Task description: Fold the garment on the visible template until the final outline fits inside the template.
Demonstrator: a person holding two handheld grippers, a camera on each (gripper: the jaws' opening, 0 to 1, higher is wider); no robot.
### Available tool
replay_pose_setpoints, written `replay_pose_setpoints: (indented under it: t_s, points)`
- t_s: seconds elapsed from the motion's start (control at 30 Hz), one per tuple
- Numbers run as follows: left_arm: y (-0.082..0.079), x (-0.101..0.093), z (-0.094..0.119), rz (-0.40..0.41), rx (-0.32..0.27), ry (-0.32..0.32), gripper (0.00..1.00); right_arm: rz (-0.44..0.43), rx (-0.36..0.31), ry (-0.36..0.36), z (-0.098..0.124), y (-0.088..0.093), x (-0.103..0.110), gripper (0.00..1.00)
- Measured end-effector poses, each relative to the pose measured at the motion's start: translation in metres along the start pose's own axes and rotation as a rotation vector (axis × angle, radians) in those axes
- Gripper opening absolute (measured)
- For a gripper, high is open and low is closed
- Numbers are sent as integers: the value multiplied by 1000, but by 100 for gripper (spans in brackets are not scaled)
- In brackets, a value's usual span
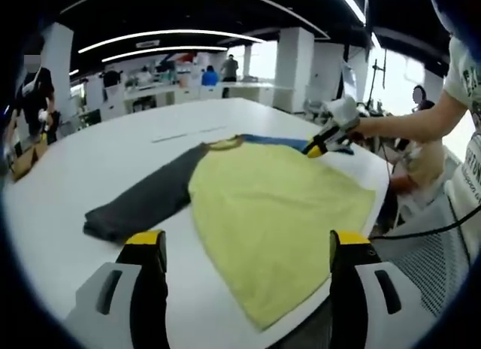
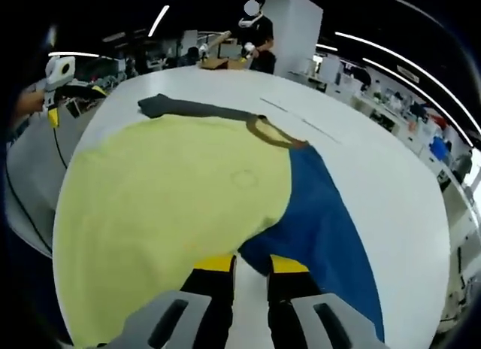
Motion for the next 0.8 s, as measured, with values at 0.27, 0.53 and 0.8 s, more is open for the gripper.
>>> replay_pose_setpoints:
  t_s: [0.27, 0.53, 0.8]
  points:
    - [4, 0, 5, 16, 23, -11, 82, 54, 9, -23, -9, 0, 3, 6]
    - [3, 2, 6, 28, 11, -27, 81, 0, -2, -19, -10, -3, 2, 0]
    - [3, 1, 5, 29, 9, -20, 80, -27, -6, 44, 1, -2, -6, 0]
Point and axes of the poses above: the point that each gripper's makers call its tool centre point, and the gripper's own axes: z roughly backward along the fingers, x roughly to its left, y roughly out of its underside, the point moved 4 cm from there along z, roughly backward along the fingers, and after that the axes turned 7 degrees about -z, right-handed, at the moved point
